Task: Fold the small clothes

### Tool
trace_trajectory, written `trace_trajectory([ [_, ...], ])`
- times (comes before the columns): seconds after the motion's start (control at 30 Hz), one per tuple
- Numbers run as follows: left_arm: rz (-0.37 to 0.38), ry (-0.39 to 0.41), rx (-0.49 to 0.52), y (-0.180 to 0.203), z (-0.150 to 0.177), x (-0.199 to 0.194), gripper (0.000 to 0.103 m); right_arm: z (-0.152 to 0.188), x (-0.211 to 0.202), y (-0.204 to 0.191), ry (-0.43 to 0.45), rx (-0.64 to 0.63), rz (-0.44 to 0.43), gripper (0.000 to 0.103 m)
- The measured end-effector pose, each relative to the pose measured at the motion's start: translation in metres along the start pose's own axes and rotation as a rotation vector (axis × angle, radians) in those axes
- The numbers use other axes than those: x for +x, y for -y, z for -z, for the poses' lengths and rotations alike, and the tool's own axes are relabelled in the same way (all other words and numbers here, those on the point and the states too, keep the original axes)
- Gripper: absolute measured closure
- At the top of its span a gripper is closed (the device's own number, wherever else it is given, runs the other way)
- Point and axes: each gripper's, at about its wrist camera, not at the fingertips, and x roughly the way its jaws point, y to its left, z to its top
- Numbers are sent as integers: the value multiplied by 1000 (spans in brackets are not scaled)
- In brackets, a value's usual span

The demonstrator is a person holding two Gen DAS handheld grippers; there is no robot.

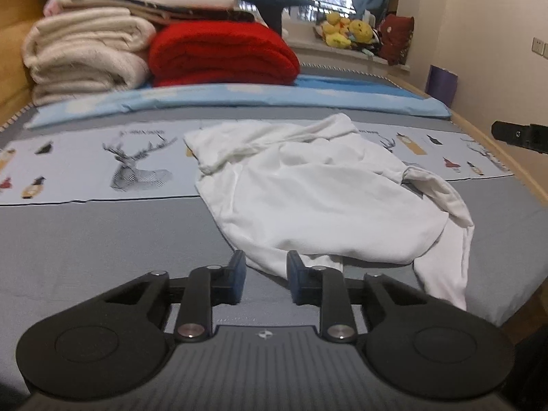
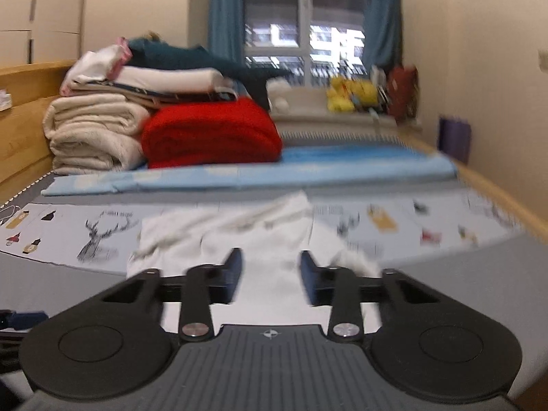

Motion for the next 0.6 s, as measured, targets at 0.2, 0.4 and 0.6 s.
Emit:
trace_trajectory([
  [0.2, 136, -217, -49, -24, -26, 79, 71, 9, 37, 28, -54, 17, 34, 77],
  [0.4, 172, -403, -198, -27, -21, 164, 38, 10, 53, 30, -97, 56, 37, 76],
  [0.6, 130, -425, -168, -9, -13, 187, 94, 15, 58, 30, -122, 42, 48, 76],
])
